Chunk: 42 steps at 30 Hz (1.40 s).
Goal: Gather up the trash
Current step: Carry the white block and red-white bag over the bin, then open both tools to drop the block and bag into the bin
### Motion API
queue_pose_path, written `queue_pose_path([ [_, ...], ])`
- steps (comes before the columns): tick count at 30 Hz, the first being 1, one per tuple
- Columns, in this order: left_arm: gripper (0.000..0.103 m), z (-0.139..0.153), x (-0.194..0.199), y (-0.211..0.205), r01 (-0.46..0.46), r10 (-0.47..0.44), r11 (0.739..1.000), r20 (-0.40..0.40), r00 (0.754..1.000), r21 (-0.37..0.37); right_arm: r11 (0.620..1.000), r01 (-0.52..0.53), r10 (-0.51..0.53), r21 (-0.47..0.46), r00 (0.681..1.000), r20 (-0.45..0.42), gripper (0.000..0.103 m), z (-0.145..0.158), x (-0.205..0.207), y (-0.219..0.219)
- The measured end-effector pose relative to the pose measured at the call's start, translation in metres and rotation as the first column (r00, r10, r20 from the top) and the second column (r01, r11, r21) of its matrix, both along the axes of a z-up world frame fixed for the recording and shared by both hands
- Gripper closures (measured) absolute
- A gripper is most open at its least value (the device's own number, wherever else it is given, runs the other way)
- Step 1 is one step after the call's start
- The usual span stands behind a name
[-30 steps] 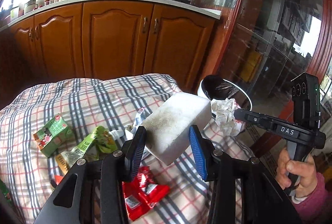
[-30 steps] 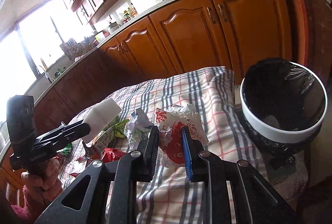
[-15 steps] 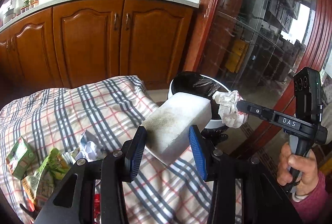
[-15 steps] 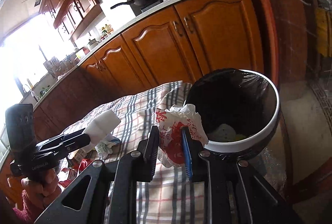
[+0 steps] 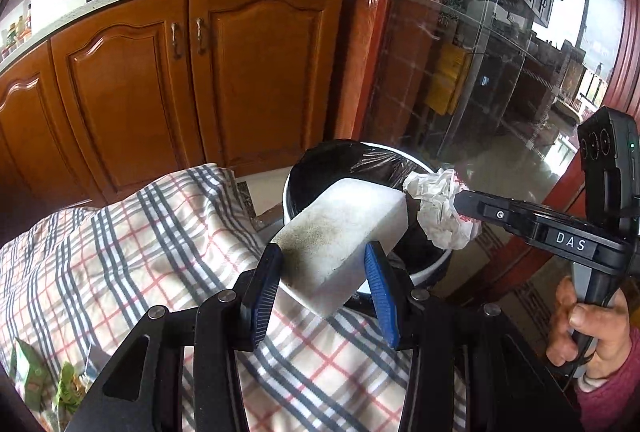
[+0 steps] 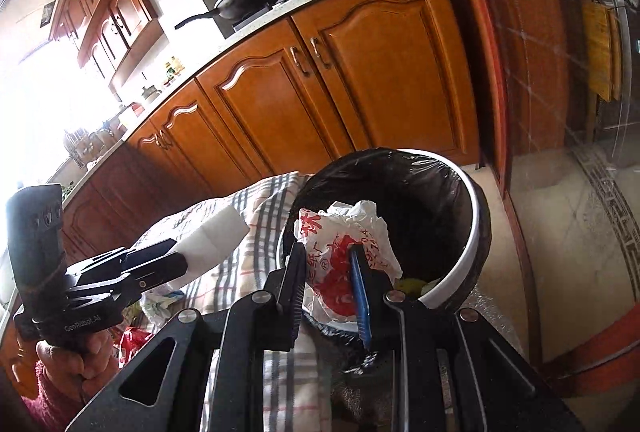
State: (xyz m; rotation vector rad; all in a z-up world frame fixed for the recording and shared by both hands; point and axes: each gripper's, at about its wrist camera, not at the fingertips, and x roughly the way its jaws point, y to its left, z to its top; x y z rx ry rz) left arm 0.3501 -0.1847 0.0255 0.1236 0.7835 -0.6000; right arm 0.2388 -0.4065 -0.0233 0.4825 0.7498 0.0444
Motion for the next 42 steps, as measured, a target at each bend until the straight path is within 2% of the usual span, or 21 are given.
queue_pose_path([
  [9, 0.061, -0.012, 0.036, -0.052, 0.026, -0.025, 0.996, -0.008, 1.000, 0.085, 1.000, 0.013, -0.013, 0.000, 0.999, -0.043, 0.081, -0.007, 0.020, -0.025],
  [23, 0.057, -0.030, 0.053, -0.077, 0.044, -0.042, 0.987, -0.021, 0.999, 0.157, 1.000, 0.011, -0.009, 0.011, 0.994, -0.107, 0.080, -0.025, 0.036, -0.038],
  [26, 0.052, -0.030, 0.053, -0.082, 0.043, -0.040, 0.985, -0.021, 0.999, 0.167, 0.999, 0.019, -0.015, 0.032, 0.994, -0.110, 0.075, -0.028, 0.038, -0.042],
  [28, 0.051, -0.030, 0.054, -0.084, 0.040, -0.036, 0.985, -0.024, 0.999, 0.167, 0.999, 0.023, -0.018, 0.047, 0.994, -0.110, 0.070, -0.029, 0.038, -0.044],
  [30, 0.051, -0.031, 0.055, -0.084, 0.039, -0.034, 0.985, -0.031, 0.999, 0.169, 0.998, 0.027, -0.021, 0.054, 0.994, -0.108, 0.069, -0.029, 0.039, -0.045],
  [34, 0.048, -0.031, 0.053, -0.077, 0.026, -0.021, 0.987, -0.033, 0.999, 0.157, 0.998, 0.032, -0.026, 0.058, 0.995, -0.094, 0.067, -0.025, 0.037, -0.045],
  [38, 0.047, -0.026, 0.045, -0.056, -0.002, 0.005, 0.995, -0.035, 0.999, 0.102, 0.997, 0.040, -0.036, 0.061, 0.996, -0.079, 0.064, -0.020, 0.031, -0.043],
  [41, 0.039, -0.024, 0.033, -0.029, -0.058, 0.059, 0.998, -0.030, 0.998, 0.030, 0.996, 0.042, -0.038, 0.073, 0.998, -0.060, 0.054, -0.018, 0.023, -0.038],
  [42, 0.034, -0.023, 0.028, -0.020, -0.078, 0.079, 0.997, -0.032, 0.996, 0.006, 0.996, 0.042, -0.037, 0.082, 0.998, -0.053, 0.048, -0.018, 0.020, -0.036],
])
